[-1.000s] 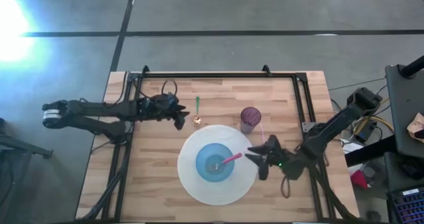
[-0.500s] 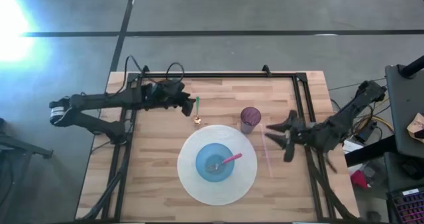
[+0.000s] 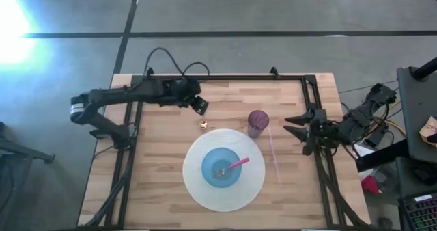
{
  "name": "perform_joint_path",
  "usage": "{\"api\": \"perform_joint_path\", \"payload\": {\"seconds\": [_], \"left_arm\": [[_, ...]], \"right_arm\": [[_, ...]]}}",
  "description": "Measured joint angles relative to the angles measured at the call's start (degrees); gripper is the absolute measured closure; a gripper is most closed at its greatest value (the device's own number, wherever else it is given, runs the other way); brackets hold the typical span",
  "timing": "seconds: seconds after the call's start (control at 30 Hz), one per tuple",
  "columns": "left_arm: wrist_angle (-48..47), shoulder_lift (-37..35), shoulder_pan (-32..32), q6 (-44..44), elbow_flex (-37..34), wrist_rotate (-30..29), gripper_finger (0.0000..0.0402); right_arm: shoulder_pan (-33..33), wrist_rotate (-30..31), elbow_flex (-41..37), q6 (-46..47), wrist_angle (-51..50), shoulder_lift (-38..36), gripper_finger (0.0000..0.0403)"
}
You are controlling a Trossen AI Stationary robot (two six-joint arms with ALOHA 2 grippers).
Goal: Pick & Place Utensil
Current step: Put the green spoon into the blue bowl
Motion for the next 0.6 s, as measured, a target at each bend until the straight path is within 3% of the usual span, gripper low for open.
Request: {"api": "perform_joint_path", "payload": {"seconds": [0.17, 0.6], "left_arm": [[-0.2, 4.5, 0.0, -5.7, -2.3, 4.2, 0.0204], [0.0, 14.8, 0.0, -13.2, -2.9, 4.3, 0.0204]], "right_arm": [[0.0, -0.3, 0.0, 1.5, 0.0, 0.4, 0.0255], [0.0, -3.8, 0.0, 3.5, -1.1, 0.4, 0.0255]]}}
